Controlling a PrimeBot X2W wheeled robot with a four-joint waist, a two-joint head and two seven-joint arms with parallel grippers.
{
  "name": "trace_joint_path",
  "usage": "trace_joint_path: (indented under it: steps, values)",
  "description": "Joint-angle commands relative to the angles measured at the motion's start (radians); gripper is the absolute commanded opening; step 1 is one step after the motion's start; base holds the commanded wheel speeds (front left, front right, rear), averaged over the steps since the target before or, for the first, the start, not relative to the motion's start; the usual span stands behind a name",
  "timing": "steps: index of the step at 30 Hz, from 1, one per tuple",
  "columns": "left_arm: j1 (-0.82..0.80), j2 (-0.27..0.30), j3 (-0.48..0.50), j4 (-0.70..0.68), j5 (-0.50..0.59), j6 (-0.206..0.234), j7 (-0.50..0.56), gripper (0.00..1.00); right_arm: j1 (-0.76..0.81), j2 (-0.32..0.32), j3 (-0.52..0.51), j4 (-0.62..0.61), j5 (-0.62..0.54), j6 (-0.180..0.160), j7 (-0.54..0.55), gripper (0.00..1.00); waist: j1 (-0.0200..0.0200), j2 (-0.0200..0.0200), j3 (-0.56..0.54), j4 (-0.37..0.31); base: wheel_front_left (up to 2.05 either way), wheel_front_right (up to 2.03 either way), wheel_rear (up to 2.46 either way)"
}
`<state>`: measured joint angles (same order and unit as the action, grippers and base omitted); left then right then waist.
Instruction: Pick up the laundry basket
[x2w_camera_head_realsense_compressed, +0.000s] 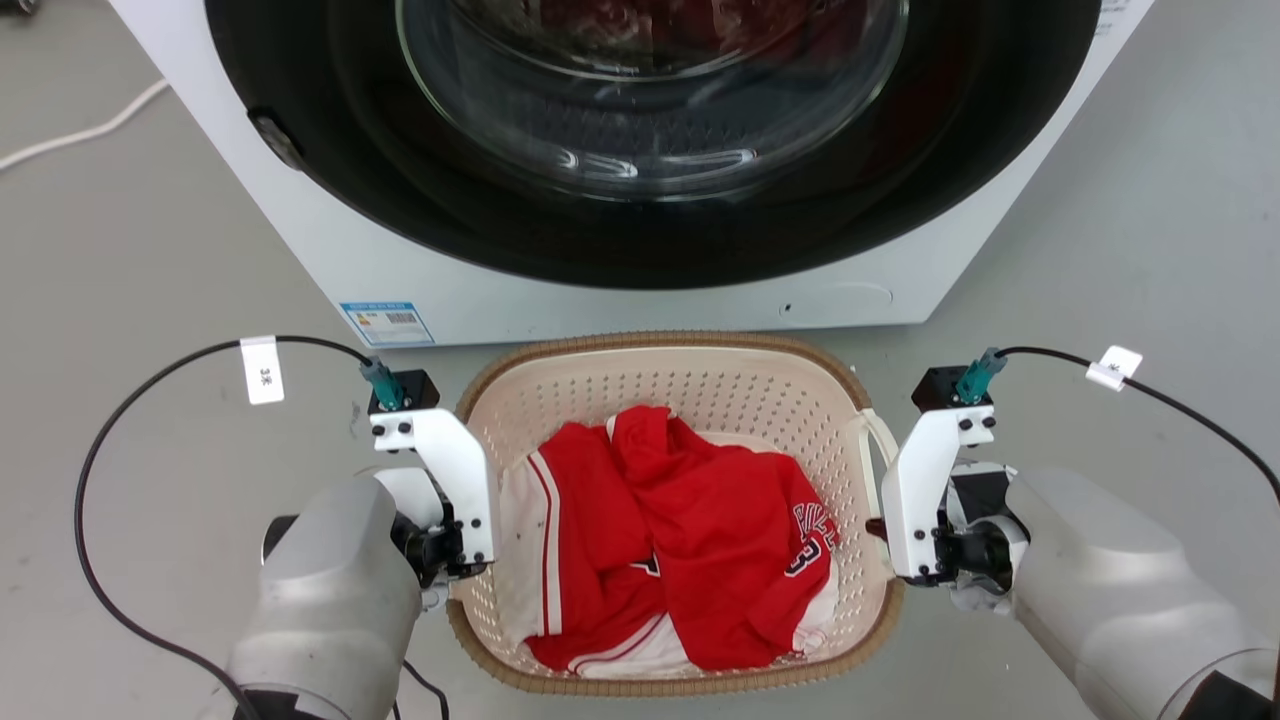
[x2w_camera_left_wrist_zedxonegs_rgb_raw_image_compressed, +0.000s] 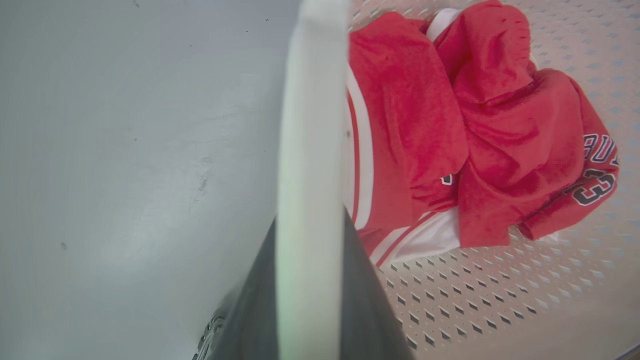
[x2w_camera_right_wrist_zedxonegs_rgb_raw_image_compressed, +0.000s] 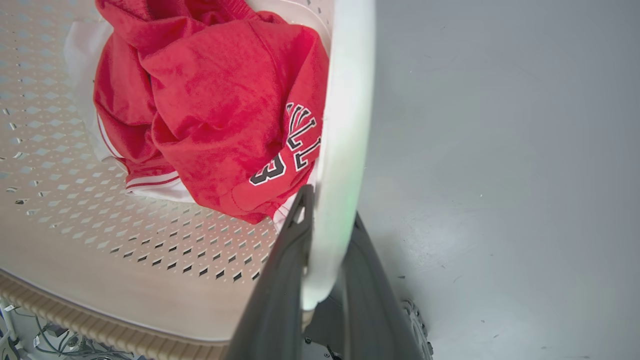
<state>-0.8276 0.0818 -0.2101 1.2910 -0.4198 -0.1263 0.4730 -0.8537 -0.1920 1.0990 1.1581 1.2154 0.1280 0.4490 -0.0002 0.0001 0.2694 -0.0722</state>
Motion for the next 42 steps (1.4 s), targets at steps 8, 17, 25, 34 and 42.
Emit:
trace_joint_path:
  steps: [8, 17, 25, 34, 42]
  values:
    - [0.059, -0.011, -0.005, -0.003, -0.022, -0.003, 0.026, 0.00, 0.052, 0.006, 0.020, 0.009, 0.023, 0.005, 0.037, 0.00, 0.0002, -0.0001, -0.110, 0.013, 0.00, 0.00, 0.00]
    - [0.153, -0.019, -0.020, -0.003, -0.041, -0.004, 0.059, 0.00, 0.123, 0.017, 0.038, 0.033, 0.042, 0.005, 0.077, 0.00, 0.0002, -0.0001, -0.225, 0.018, 0.00, 0.00, 0.00]
    - [0.194, -0.024, -0.034, -0.004, -0.049, -0.004, 0.063, 0.00, 0.157, 0.024, 0.046, 0.048, 0.058, 0.005, 0.097, 0.00, 0.0002, -0.0001, -0.271, 0.020, 0.00, 0.00, 0.00]
    - [0.202, -0.029, -0.045, -0.004, -0.066, -0.005, 0.060, 0.00, 0.148, 0.025, 0.057, 0.054, 0.061, 0.005, 0.117, 0.00, 0.0002, -0.0001, -0.285, 0.023, 0.00, 0.00, 0.00]
    - [0.208, -0.031, -0.056, -0.004, -0.077, -0.005, 0.059, 0.00, 0.148, 0.030, 0.061, 0.057, 0.065, 0.005, 0.110, 0.00, 0.0002, -0.0001, -0.293, 0.024, 0.00, 0.00, 0.00]
